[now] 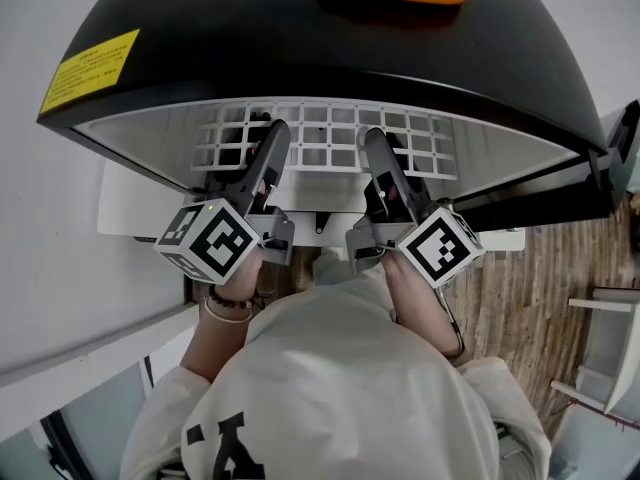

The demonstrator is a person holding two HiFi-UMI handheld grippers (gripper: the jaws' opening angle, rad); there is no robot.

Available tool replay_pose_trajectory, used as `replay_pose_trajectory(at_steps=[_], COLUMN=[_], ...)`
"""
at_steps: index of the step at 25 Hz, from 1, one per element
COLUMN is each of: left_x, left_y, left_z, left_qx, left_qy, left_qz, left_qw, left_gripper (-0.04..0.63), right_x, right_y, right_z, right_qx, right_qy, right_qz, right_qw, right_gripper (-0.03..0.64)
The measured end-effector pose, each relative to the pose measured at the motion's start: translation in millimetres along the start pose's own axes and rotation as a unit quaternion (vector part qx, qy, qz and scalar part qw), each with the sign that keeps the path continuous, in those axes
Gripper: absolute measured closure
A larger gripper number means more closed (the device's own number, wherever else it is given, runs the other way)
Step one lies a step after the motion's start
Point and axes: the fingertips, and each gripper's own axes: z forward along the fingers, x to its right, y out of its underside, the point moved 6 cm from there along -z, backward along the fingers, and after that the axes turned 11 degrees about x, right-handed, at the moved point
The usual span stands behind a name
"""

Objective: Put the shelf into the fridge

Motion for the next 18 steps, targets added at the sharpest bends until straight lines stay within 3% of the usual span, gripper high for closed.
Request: replay_pose_trajectory(at_steps=[18], left_x=[-2.8], left_y=[-0.6], left_z=[7.5], left_qx=[-0.001], left_qy=[0.001], left_qz=[-0.001], left_qw=[1.0000], left_gripper=[0.367], right_x=[4.1], right_y=[-0.9], right_z=[6.5], right_qx=[0.000], right_qy=[0.003], right_qz=[0.001], right_qw=[1.000], right_gripper=[0.453])
